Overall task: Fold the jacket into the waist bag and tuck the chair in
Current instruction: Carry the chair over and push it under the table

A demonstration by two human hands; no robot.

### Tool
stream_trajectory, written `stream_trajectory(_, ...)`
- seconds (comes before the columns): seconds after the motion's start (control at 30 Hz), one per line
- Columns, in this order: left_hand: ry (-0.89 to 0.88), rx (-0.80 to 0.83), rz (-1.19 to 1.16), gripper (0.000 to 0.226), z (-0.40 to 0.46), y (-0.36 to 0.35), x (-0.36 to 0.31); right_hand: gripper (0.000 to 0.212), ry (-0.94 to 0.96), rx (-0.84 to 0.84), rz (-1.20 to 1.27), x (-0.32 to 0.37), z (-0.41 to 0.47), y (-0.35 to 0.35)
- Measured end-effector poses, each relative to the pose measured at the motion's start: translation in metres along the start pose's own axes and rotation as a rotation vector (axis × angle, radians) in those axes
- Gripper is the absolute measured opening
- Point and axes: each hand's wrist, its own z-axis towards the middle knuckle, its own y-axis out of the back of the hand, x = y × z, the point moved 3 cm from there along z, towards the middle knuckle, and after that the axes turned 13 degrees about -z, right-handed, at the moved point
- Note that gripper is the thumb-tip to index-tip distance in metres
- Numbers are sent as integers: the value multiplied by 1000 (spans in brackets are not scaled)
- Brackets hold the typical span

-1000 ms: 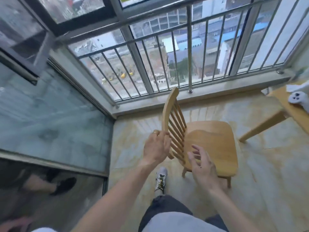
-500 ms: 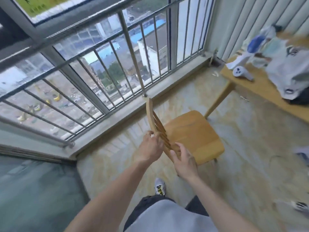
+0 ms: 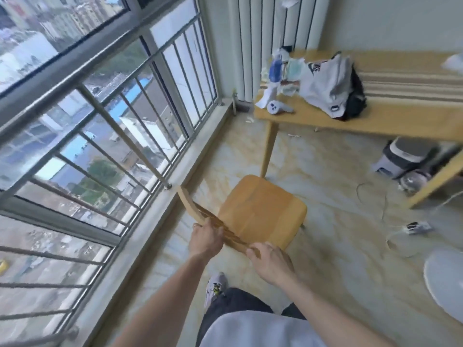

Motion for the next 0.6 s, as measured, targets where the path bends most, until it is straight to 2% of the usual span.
stream_trajectory(0.1,-26,61,28,42,37,16,10,52,-123,-10,3,20,16,-9)
stream_trajectory(0.17,-48,118,39,45,65,28,23,55,-214,-80,-7,41,28,-16)
stream_trajectory(0.33,-182,244,115,72,114,66,41,61,-644,-338,-55,82,37,-39)
stream_trajectory(0.4,-202,269,119,79,123,83,38,58,-809,-376,-7,95,29,-43)
stream_trajectory(0.5,-192,277,71,77,134,99,31,47,-977,-422,94,111,17,-39)
stream_trajectory(0.6,-123,270,5,83,148,104,31,38,-1137,-523,320,115,9,-34)
